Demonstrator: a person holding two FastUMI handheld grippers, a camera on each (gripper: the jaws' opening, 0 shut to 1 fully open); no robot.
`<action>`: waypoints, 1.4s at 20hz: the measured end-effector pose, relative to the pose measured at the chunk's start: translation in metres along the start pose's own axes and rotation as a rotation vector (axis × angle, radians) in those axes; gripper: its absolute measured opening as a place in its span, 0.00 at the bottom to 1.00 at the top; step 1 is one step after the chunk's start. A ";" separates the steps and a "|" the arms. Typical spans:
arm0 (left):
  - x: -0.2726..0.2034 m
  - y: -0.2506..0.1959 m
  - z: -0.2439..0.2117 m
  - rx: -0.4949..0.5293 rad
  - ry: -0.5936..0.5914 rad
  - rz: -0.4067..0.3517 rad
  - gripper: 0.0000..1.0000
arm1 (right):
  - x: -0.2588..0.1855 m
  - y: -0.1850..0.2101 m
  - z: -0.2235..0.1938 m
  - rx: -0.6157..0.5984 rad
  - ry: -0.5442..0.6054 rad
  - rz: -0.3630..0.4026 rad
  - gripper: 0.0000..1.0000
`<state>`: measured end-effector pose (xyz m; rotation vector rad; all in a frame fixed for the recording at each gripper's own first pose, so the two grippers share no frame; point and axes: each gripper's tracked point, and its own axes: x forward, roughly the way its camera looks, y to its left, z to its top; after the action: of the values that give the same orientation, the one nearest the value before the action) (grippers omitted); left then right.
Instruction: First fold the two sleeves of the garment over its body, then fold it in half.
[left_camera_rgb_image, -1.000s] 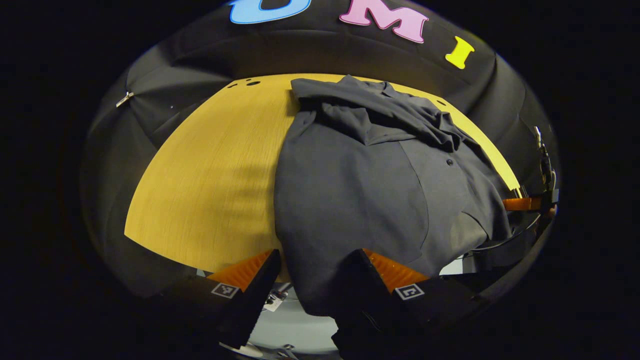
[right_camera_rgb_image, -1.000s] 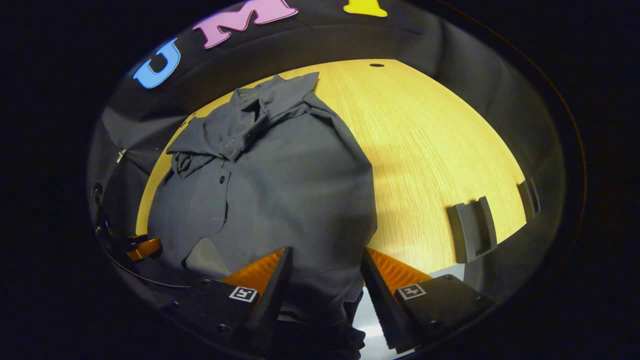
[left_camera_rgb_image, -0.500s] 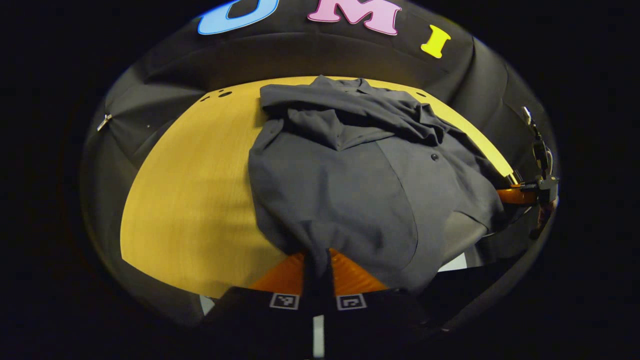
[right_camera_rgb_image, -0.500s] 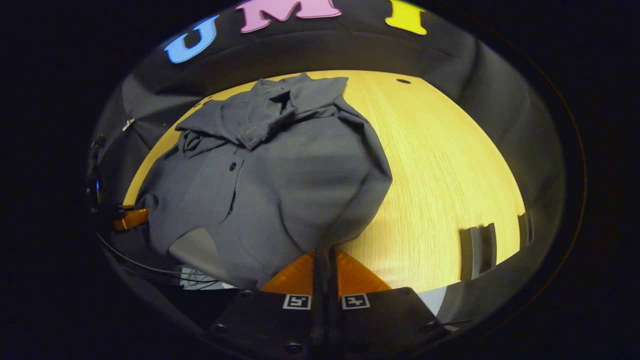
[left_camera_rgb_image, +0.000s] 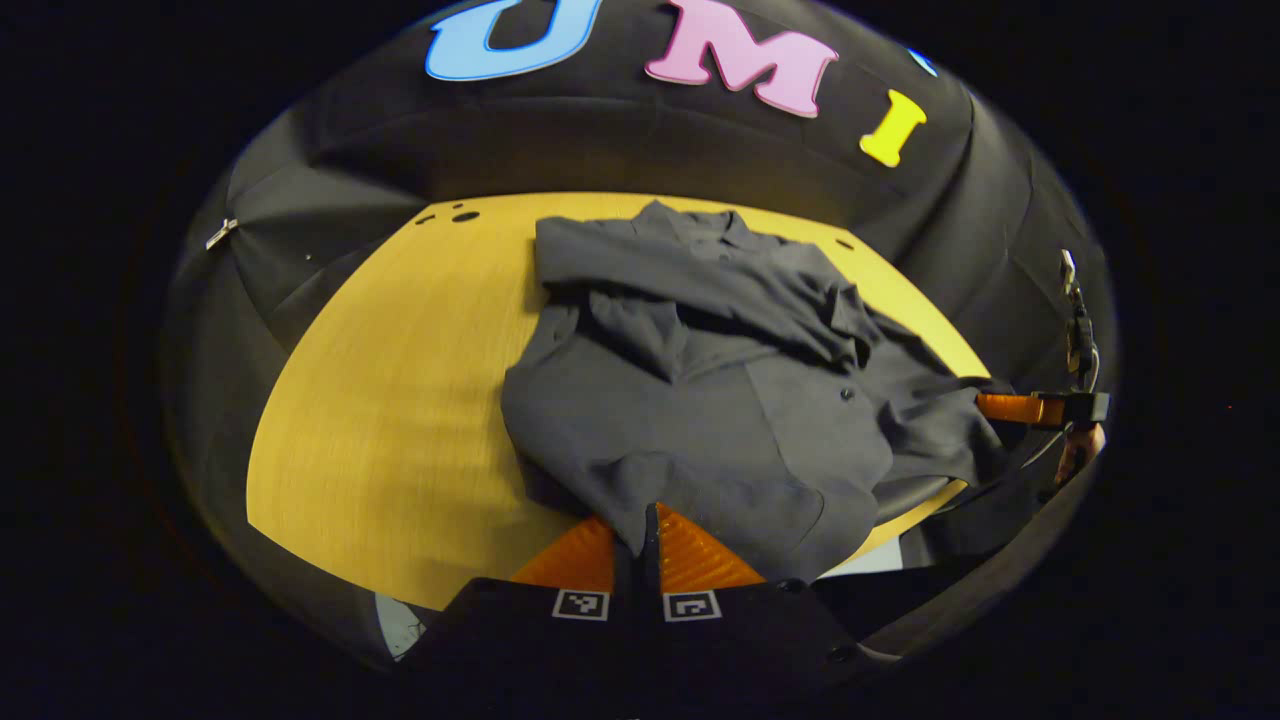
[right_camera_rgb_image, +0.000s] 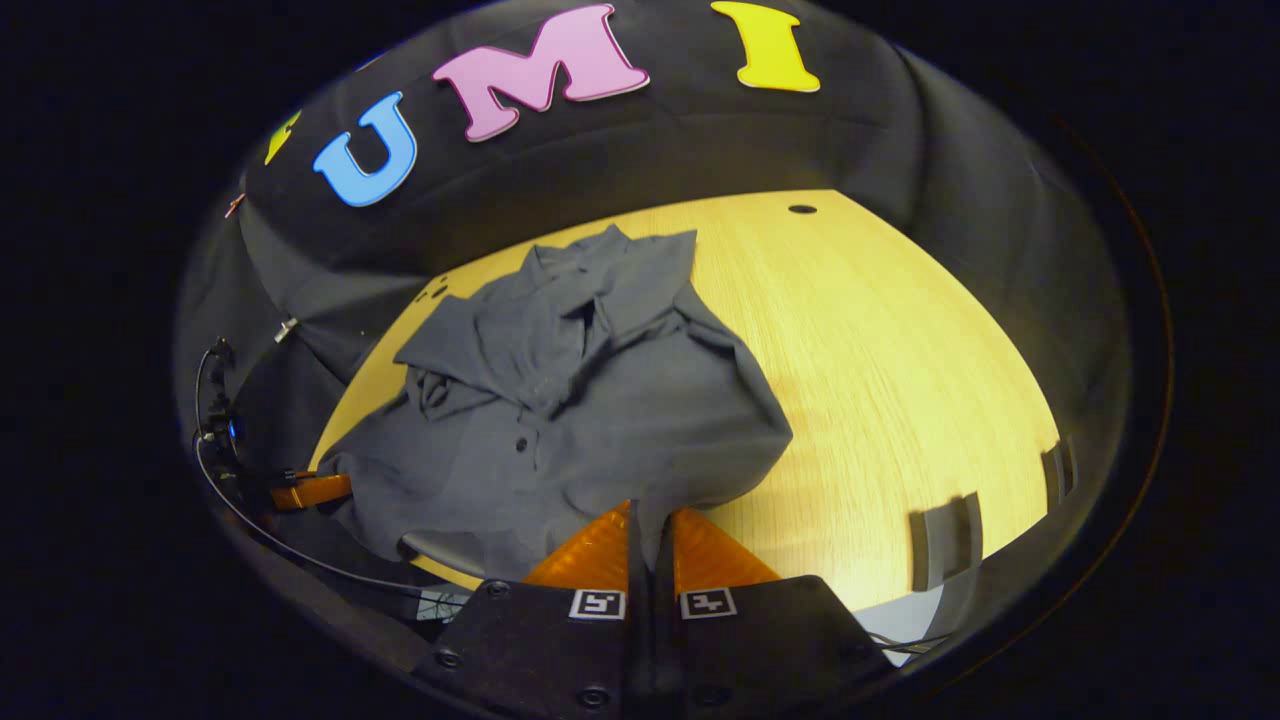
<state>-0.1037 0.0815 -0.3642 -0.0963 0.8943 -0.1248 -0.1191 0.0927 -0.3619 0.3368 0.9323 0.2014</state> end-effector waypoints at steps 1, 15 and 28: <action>-0.003 0.000 0.014 -0.017 -0.024 0.000 0.06 | -0.001 0.002 0.014 0.000 -0.027 0.002 0.05; 0.007 0.013 0.180 -0.090 -0.253 0.001 0.05 | 0.019 0.022 0.176 -0.025 -0.267 0.054 0.05; 0.076 0.033 0.283 -0.009 -0.309 0.038 0.05 | 0.103 0.024 0.271 -0.073 -0.319 0.053 0.05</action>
<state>0.1669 0.1122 -0.2506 -0.1040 0.5882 -0.0677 0.1607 0.0935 -0.2812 0.3156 0.6005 0.2229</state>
